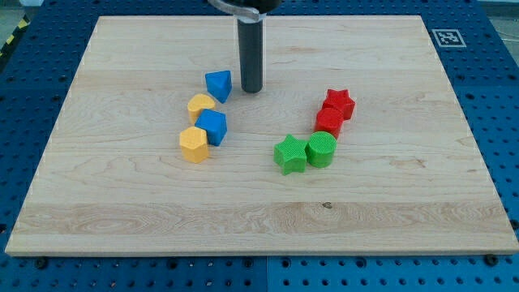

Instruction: Move the blue triangle into the yellow heart

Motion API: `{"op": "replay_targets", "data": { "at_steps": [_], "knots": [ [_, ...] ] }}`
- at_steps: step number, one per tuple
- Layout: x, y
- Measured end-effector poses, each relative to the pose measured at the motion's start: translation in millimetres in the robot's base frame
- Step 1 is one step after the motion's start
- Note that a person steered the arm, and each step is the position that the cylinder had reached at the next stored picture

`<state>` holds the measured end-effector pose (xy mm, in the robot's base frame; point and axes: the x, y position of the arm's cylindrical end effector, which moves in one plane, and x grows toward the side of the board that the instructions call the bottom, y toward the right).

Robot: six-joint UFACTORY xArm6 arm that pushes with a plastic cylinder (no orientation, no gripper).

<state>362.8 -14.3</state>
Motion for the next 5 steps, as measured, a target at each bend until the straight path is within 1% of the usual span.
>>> {"op": "replay_targets", "data": {
  "at_steps": [1,2,5],
  "knots": [
    [-29,3],
    [-43,1],
    [22,-55]
  ]
}}
